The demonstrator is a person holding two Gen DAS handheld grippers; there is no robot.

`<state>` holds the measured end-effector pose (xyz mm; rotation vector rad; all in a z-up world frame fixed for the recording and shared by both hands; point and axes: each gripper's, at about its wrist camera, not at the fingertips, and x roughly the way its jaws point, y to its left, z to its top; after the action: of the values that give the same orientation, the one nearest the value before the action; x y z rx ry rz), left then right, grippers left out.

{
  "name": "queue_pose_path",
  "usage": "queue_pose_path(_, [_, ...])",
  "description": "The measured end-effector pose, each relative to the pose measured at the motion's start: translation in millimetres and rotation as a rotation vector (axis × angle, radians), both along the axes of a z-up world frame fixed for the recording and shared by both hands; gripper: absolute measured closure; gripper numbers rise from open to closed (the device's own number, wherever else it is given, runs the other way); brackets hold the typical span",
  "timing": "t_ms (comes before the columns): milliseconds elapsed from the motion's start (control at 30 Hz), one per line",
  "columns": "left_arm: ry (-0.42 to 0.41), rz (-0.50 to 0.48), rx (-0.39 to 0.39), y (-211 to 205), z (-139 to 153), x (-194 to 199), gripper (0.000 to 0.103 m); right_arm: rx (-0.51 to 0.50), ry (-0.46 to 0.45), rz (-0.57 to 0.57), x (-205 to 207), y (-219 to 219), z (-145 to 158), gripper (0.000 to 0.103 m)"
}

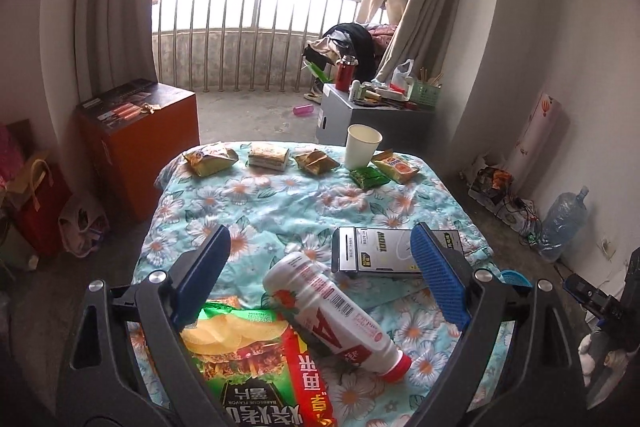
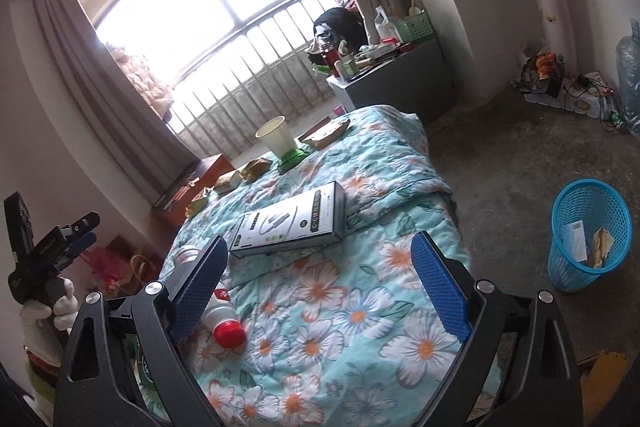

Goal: Collect trash
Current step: 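Move both open tools back over the bed, then grasp the white AD drink bottle with the right tool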

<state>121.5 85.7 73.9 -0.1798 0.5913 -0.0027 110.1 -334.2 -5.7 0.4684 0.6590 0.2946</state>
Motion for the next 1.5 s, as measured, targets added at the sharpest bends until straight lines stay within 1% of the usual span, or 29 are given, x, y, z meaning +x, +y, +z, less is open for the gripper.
queue_pose_path(167, [0.054, 0.022, -0.069, 18.3, -18.4, -0.7, 0.016, -0.001, 0.02, 0.067, 8.5, 25.0, -4.9, 0.013])
queue_pose_path(300, [0.084, 0.044, -0.105, 34.3, -29.9, -3.4, 0.016, 0.045, 0.045, 0.154, 20.8, 48.8, -10.0, 0.013])
queue_pose_path(433, [0.086, 0.079, -0.113, 49.5, -34.2, -4.0, 0.016, 0.077, 0.079, 0.293, 45.0, 90.0, -13.4, 0.013])
queue_pose_path(500, [0.08, 0.094, -0.119, 57.8, -34.2, -4.8, 0.016, 0.097, 0.112, 0.381, 62.8, 117.8, -18.8, 0.013])
queue_pose_path(600, [0.072, 0.121, -0.126, 70.6, -34.1, -6.7, 0.016, 0.09, 0.161, 0.485, 86.1, 159.2, -29.4, 0.013])
queue_pose_path(633, [0.07, 0.13, -0.127, 74.3, -34.1, -7.9, 0.016, 0.08, 0.179, 0.511, 93.9, 172.7, -34.3, 0.014])
queue_pose_path(700, [0.07, 0.148, -0.131, 83.3, -36.3, -9.2, 0.016, 0.053, 0.22, 0.563, 107.9, 197.3, -44.7, 0.019])
queue_pose_path(767, [0.074, 0.161, -0.14, 91.9, -39.2, -9.3, 0.016, 0.001, 0.255, 0.605, 121.1, 221.4, -56.1, 0.021])
queue_pose_path(933, [0.091, 0.187, -0.153, 110.4, -48.8, -7.6, 0.016, -0.145, 0.32, 0.672, 143.9, 263.6, -77.9, 0.022])
queue_pose_path(1033, [0.1, 0.202, -0.159, 120.2, -54.3, -6.4, 0.016, -0.21, 0.327, 0.711, 149.2, 280.8, -83.6, 0.022])
queue_pose_path(1133, [0.111, 0.218, -0.168, 128.1, -59.6, -5.7, 0.016, -0.24, 0.339, 0.741, 151.8, 290.9, -88.1, 0.022])
queue_pose_path(1233, [0.116, 0.224, -0.175, 132.6, -63.0, -6.1, 0.016, -0.24, 0.351, 0.775, 152.4, 298.9, -93.2, 0.027])
queue_pose_path(1267, [0.116, 0.226, -0.176, 133.0, -63.4, -6.0, 0.016, -0.234, 0.351, 0.786, 151.2, 300.5, -93.4, 0.032])
queue_pose_path(1300, [0.116, 0.229, -0.178, 133.9, -63.7, -6.5, 0.016, -0.218, 0.35, 0.799, 149.8, 300.6, -92.9, 0.04])
queue_pose_path(1433, [0.11, 0.236, -0.183, 136.8, -62.2, -10.6, 0.016, -0.219, 0.326, 0.77, 143.4, 293.1, -85.7, 0.04])
queue_pose_path(1500, [0.11, 0.236, -0.178, 136.9, -61.2, -12.1, 0.016, -0.188, 0.318, 0.737, 139.7, 279.0, -80.1, 0.041])
